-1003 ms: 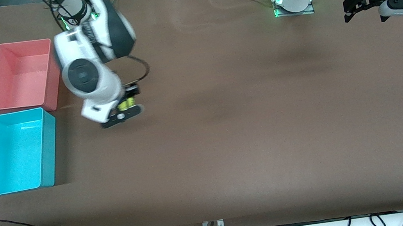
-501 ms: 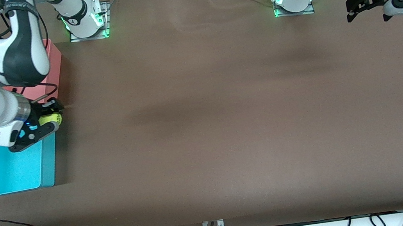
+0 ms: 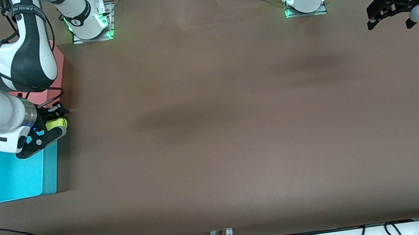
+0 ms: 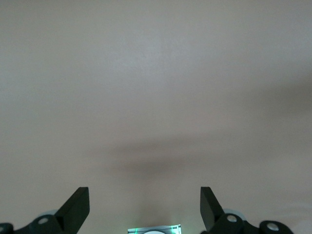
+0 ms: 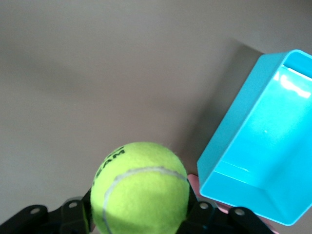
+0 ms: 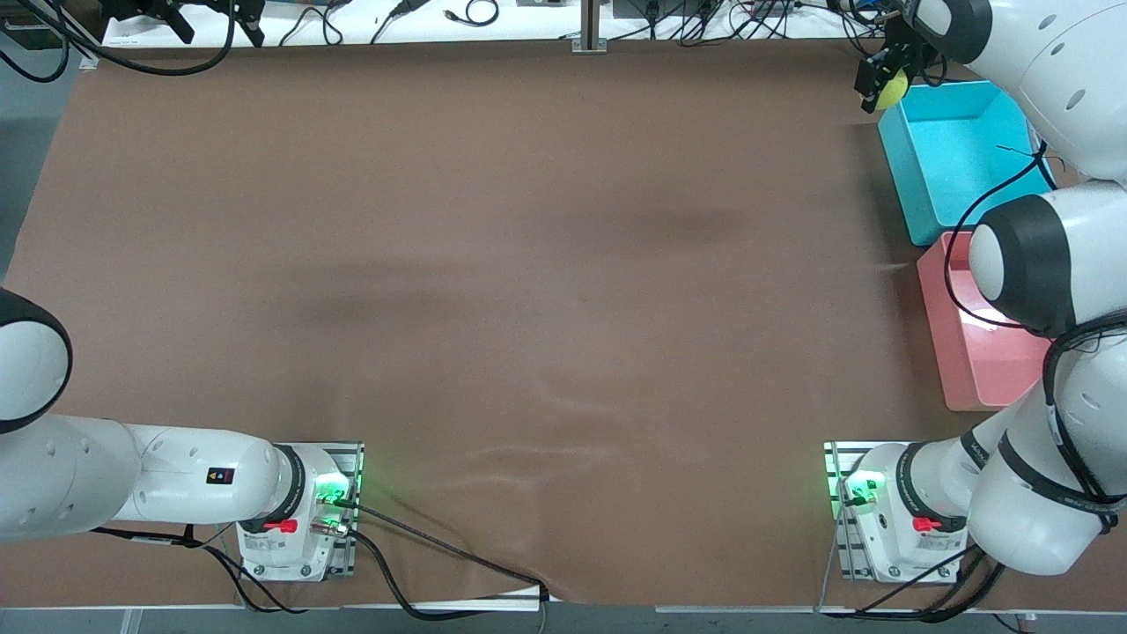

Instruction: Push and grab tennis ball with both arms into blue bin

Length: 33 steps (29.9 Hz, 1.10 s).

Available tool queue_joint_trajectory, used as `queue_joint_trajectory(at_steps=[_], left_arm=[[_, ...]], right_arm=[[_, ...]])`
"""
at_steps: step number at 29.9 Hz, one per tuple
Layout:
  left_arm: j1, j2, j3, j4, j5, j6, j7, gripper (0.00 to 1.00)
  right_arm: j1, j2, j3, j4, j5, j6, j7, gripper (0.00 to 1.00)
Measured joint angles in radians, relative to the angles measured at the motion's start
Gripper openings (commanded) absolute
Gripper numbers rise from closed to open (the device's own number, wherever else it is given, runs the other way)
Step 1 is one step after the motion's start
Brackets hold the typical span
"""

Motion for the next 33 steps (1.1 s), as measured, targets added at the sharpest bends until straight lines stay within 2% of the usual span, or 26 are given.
queue_joint_trajectory(at_steps=[4,7,12,17,25,33], left_arm=[[0.001,0.009,0.000,0.007,0.000,0.000,0.000,1.00],[0.002,0.011,0.000,0.009,0.000,0.000,-0.001,1.00],[0.008,0.012,0.001,0.009,0.000,0.000,-0.001,1.00],[0.011,0.012,0.001,0.009,0.000,0.000,-0.001,1.00],[0.012,0.012,0.001,0.009,0.000,0.000,-0.001,1.00],[0.025,0.017,0.001,0.009,0.000,0.000,-0.001,1.00]], right_arm=[[-0.013,0.002,0.020,0.001,0.000,0.000,0.000,0.35],[-0.108,0.001,0.123,0.002,-0.037,0.001,0.000,0.35],[-0.326,-0.001,0.326,0.007,-0.149,0.009,-0.002,0.35],[-0.472,-0.008,0.449,0.006,-0.223,0.036,-0.013,0.35],[-0.595,-0.061,0.534,-0.064,-0.278,0.115,-0.027,0.35],[-0.706,-0.120,0.556,-0.266,-0.290,0.343,-0.147,0.35]])
